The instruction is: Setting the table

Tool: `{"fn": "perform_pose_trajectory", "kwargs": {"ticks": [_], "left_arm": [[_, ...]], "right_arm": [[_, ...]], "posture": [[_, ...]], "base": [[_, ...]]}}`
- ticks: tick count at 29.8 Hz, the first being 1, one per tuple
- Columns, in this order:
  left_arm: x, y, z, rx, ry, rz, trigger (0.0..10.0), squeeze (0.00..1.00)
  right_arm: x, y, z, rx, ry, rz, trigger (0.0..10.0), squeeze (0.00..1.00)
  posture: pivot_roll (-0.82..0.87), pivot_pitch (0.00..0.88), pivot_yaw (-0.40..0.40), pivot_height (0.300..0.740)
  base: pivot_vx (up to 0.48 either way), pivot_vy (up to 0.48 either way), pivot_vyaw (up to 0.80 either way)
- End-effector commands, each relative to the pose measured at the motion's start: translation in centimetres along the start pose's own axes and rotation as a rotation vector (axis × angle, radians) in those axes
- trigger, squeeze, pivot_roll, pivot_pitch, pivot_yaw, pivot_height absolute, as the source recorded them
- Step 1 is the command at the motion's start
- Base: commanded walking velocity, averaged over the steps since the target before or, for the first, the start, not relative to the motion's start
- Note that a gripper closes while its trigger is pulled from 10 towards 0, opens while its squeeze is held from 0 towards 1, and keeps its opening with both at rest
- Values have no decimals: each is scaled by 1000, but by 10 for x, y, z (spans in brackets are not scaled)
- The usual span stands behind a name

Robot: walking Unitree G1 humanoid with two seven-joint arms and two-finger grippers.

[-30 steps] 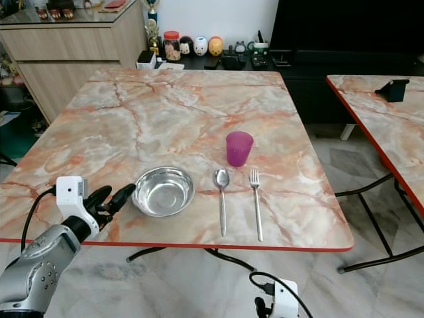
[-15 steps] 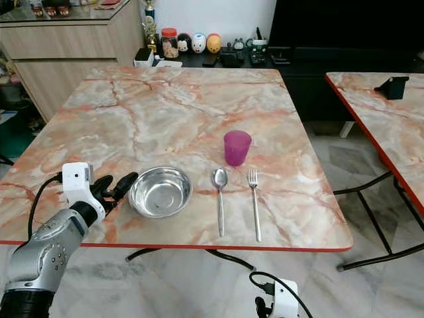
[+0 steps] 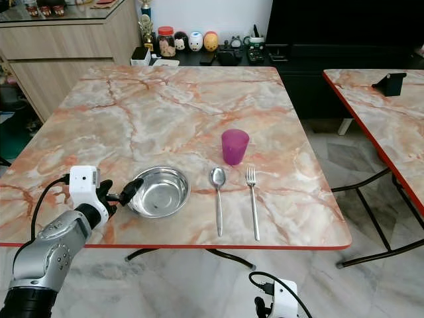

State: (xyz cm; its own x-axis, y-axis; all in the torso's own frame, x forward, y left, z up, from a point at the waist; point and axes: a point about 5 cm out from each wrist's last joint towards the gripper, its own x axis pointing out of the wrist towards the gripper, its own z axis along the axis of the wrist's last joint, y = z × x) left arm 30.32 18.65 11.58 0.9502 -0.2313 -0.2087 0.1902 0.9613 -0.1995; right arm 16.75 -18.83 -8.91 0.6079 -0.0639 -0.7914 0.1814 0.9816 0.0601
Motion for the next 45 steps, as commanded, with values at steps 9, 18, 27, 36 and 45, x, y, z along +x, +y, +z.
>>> {"fn": "perform_pose_trajectory", "kwargs": {"ticks": [9,18,27,36,45], "left_arm": [[3,-2,-1,62,23,-16,10000,0],[5,-6,-2,86,38,-39,10000,0],[6,-7,-3,117,53,-52,10000,0],[8,-8,-5,134,72,-45,10000,0],[9,-8,-6,142,85,-39,10000,0]], "right_arm": [[0,1,0,4,6,1,10000,0],[0,1,0,5,6,4,10000,0],[0,1,0,6,7,6,10000,0],[0,1,0,6,7,8,10000,0],[0,2,0,5,7,9,10000,0]], "posture": [[39,0,-2,740],[40,0,-1,740],[42,0,0,740],[41,0,1,740],[41,0,1,740]], "base": [[0,0,0],[0,0,0],[0,0,0],[0,0,0],[0,0,0]]}}
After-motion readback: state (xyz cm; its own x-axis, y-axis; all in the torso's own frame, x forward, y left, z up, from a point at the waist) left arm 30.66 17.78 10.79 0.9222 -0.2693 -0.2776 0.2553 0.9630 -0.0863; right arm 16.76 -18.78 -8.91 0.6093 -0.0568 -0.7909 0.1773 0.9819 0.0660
